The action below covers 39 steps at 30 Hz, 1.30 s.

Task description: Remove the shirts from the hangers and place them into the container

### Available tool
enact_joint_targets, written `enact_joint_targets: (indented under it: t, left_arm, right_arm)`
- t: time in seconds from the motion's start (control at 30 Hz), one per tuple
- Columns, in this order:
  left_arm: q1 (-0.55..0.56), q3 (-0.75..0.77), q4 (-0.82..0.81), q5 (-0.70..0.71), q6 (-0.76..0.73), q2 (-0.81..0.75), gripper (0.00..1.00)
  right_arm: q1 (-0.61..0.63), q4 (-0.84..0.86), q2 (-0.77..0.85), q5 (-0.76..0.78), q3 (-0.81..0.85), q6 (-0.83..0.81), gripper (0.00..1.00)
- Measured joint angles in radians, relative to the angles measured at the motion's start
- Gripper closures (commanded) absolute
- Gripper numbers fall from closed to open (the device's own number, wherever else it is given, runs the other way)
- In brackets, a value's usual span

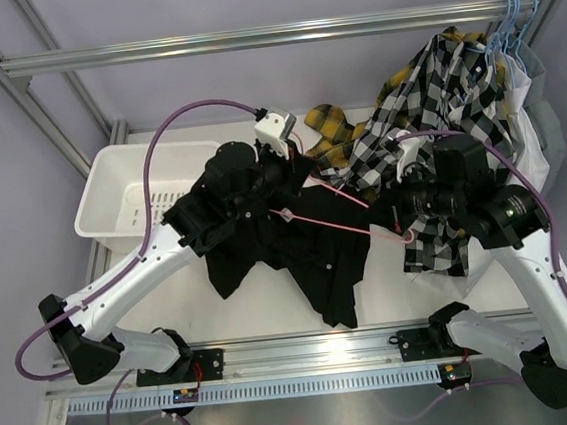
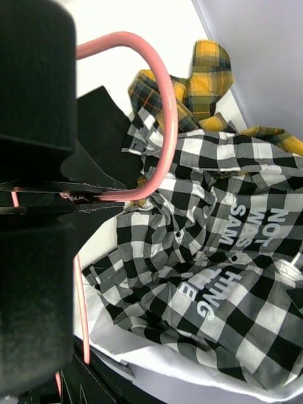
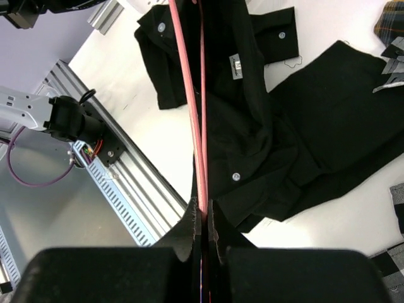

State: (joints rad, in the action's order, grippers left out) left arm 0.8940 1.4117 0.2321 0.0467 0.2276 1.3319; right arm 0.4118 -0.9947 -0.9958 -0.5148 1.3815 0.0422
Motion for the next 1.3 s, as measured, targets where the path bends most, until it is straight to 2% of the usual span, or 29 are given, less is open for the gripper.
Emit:
enact_joint_targets:
  t: [0.03, 0.07, 0.1, 0.13, 0.2, 0.5, 0.77, 0.97, 1.3]
  left_arm:
    - [0.002, 0.0, -0.004, 0.0, 0.002, 0.0, 0.84]
    - [0.005, 0.0, -0.005, 0.001, 0.002, -0.001, 0.54]
    - [0.006, 0.0, -0.004, 0.004, -0.009, -0.003, 0.36]
    - [0.006, 0.0, 0.003, 0.008, -0.01, -0.007, 0.21]
    - [0.006, -0.005, 0.011, 0.027, -0.011, -0.022, 0.01]
    - [-0.001, -0.018, 0.068, 0.155, 0.008, -0.106, 0.01]
    - [-0.009, -0.106, 0.189, 0.316, 0.062, -0.177, 0.01]
    - [-0.012, -0.187, 0.293, 0.388, 0.107, -0.249, 0.01]
    - [-0.012, -0.245, 0.412, 0.408, 0.148, -0.383, 0.01]
  right_arm:
    - [0.0, 0.0, 0.013, 0.0, -0.003, 0.0, 1.0]
    - [0.0, -0.003, 0.023, 0.0, -0.006, 0.0, 1.0]
    - [0.0, -0.007, 0.031, 0.0, -0.006, 0.002, 1.0]
    - [-0.003, -0.015, 0.04, 0.016, -0.006, 0.007, 1.0]
    - [-0.012, -0.035, 0.054, 0.04, -0.006, 0.006, 1.0]
    - [-0.016, -0.199, 0.142, 0.097, 0.052, 0.021, 1.0]
    - [-0.016, -0.338, 0.126, 0.266, 0.344, 0.034, 1.0]
    - [-0.016, -0.294, 0.047, 0.421, 0.477, 0.04, 1.0]
    - [-0.017, -0.011, -0.24, 0.595, 0.488, 0.062, 1.0]
